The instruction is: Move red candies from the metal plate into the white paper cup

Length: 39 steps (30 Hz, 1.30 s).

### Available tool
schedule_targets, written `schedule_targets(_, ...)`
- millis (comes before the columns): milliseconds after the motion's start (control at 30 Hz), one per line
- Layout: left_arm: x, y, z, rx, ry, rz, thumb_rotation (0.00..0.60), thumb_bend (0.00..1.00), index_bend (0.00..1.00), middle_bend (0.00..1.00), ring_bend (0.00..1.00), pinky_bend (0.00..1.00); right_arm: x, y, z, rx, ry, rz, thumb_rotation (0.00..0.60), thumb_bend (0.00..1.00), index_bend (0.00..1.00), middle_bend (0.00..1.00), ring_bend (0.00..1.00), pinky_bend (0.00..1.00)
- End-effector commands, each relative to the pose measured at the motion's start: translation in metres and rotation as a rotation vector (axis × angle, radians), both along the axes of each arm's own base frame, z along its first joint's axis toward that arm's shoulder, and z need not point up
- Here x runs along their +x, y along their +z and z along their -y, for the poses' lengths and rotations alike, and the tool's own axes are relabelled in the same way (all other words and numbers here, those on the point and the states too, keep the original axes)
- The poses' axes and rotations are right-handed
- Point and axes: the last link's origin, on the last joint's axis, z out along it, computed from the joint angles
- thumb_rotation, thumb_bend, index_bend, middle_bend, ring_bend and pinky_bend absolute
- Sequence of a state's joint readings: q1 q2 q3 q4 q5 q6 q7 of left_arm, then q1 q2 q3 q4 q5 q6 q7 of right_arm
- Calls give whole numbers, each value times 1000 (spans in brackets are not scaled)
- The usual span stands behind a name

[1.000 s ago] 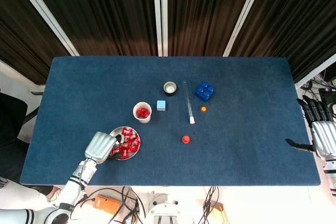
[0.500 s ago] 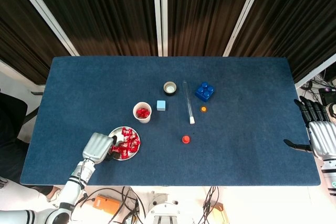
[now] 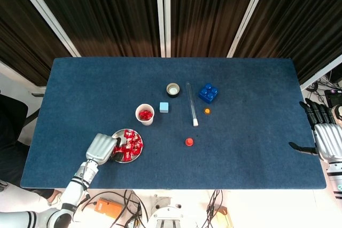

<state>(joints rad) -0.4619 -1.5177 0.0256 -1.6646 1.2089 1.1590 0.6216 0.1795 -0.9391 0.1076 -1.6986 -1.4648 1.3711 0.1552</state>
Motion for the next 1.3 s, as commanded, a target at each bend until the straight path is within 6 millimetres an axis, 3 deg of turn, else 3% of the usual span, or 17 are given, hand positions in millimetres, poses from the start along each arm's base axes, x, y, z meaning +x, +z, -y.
schedule_targets(33, 10, 9, -8, 38, -26, 30, 600, 365, 601, 915, 875, 798, 0, 0, 0, -2, 2, 2, 600, 62, 0, 0, 0, 30)
schedule_targets(333, 69, 40, -60, 162, -122, 191, 600, 355, 600, 915, 875, 798, -1, 0, 0, -3, 4, 4, 600, 62, 0, 0, 0, 30)
schedule_targets(567, 112, 34, -97, 111, -143, 244, 600, 355, 600, 915, 875, 798, -6, 2, -5, -11, -15, 9, 600, 62, 0, 0, 0, 30)
schedule_targets(933, 110, 14, -122, 78, -45, 205, 600, 330, 546, 915, 873, 798, -12, 3, -8, -13, -30, 12, 600, 61, 0, 0, 0, 30)
schedule_targets(1100, 105, 16, -121, 94, -45, 154, 600, 248, 426, 915, 873, 798, -13, 2, -7, -10, -32, 13, 600, 62, 0, 0, 0, 30)
schedule_targets(1300, 98, 29, -109, 112, -36, 178, 598, 154, 369, 915, 871, 798, -12, 2, -7, -12, -28, 15, 600, 62, 0, 0, 0, 30)
